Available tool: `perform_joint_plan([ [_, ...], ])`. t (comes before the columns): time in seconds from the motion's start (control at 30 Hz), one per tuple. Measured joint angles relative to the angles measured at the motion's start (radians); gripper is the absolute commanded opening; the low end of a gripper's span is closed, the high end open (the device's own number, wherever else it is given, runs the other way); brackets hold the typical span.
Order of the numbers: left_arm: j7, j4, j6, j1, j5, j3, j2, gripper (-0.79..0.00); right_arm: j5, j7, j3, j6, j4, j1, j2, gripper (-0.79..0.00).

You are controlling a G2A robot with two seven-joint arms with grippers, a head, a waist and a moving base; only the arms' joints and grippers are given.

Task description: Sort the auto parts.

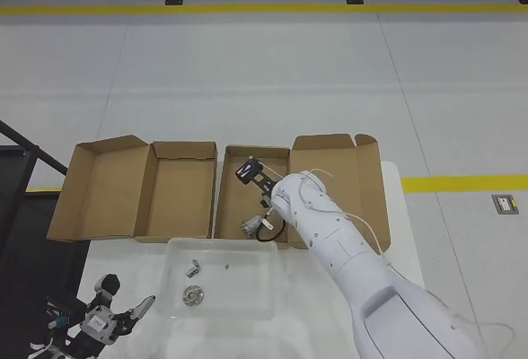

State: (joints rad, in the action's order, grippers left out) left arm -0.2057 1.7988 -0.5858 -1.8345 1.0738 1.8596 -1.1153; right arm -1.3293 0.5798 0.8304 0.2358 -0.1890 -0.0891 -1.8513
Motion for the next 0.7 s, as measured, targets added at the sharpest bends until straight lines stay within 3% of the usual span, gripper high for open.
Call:
perform_joint_plan([
  [0.27,0.0,0.0,0.0,0.0,0.0,0.0,0.0,0.0,0.004,-0.12,0.004,0.023,-0.008,0.0,0.005,-0.57],
  [0.47,-0.019,0.034,0.031,-0.009,0.018,0.019,-0.001,0.0,-0.014,-0.422,0.01,0.093,-0.042,-0.04,0.031,-0.545],
  [0.7,-0.035,0.12,0.024,-0.057,0.135,0.075,0.003,0.0,-0.097,-0.79,0.001,0.031,-0.111,-0.144,0.072,-0.573],
])
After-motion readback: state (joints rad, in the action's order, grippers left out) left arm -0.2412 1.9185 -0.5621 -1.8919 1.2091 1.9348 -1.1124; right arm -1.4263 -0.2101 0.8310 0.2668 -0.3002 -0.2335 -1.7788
